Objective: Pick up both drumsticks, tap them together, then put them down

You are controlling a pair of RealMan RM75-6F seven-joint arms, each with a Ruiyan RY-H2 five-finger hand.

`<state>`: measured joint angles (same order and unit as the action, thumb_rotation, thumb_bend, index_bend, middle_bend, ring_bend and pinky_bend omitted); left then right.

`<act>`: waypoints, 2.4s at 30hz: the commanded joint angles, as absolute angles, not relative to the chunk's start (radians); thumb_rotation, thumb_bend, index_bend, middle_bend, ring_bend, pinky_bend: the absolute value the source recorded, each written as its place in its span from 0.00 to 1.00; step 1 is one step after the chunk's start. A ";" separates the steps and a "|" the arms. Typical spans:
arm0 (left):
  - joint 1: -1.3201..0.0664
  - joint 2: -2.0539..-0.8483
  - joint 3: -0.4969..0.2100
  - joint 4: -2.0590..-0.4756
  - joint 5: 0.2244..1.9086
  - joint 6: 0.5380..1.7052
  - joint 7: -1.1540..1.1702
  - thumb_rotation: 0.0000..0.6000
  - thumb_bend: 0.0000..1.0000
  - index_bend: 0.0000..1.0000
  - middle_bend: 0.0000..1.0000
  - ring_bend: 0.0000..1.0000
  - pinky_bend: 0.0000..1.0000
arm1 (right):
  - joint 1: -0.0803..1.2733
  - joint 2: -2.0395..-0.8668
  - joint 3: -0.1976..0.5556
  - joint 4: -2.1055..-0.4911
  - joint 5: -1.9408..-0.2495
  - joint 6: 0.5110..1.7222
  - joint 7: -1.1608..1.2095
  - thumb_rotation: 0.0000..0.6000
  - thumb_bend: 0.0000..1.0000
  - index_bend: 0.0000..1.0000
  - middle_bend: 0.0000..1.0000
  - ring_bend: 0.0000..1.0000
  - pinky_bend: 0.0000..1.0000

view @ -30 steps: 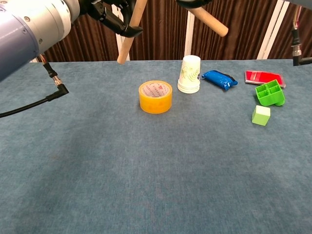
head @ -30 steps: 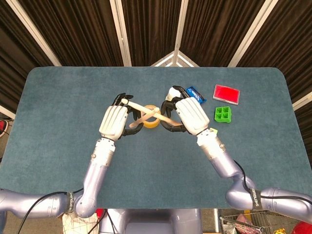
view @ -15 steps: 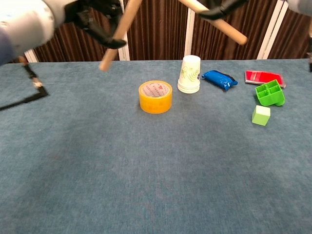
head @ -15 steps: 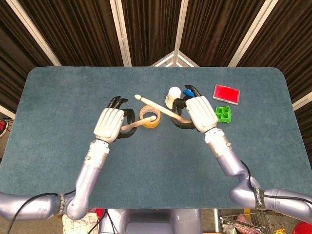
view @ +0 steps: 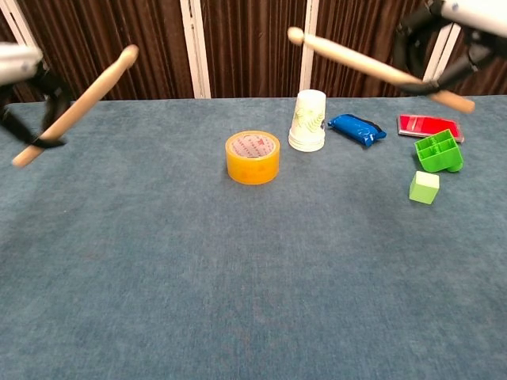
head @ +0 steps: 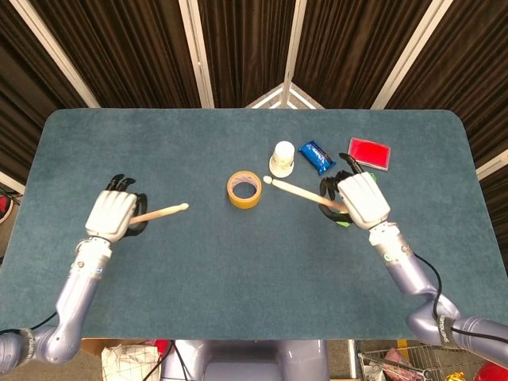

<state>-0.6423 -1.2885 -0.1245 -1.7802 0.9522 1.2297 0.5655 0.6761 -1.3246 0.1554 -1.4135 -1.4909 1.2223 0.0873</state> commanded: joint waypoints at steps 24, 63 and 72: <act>-0.633 -1.537 -0.069 -1.392 0.821 1.074 0.753 1.00 0.43 0.67 0.59 0.17 0.11 | 0.637 -1.476 0.025 -1.148 -1.673 1.281 0.071 1.00 0.48 0.76 0.67 0.51 0.11; -0.724 -1.618 -0.117 -1.320 0.664 1.099 1.021 1.00 0.43 0.53 0.53 0.16 0.11 | 0.606 -1.458 0.024 -1.125 -1.663 1.283 0.136 1.00 0.48 0.76 0.67 0.51 0.11; -0.737 -1.589 -0.136 -1.387 0.555 1.107 1.072 1.00 0.43 0.37 0.37 0.06 0.06 | 0.605 -1.460 0.027 -1.122 -1.657 1.275 0.135 1.00 0.48 0.76 0.67 0.51 0.11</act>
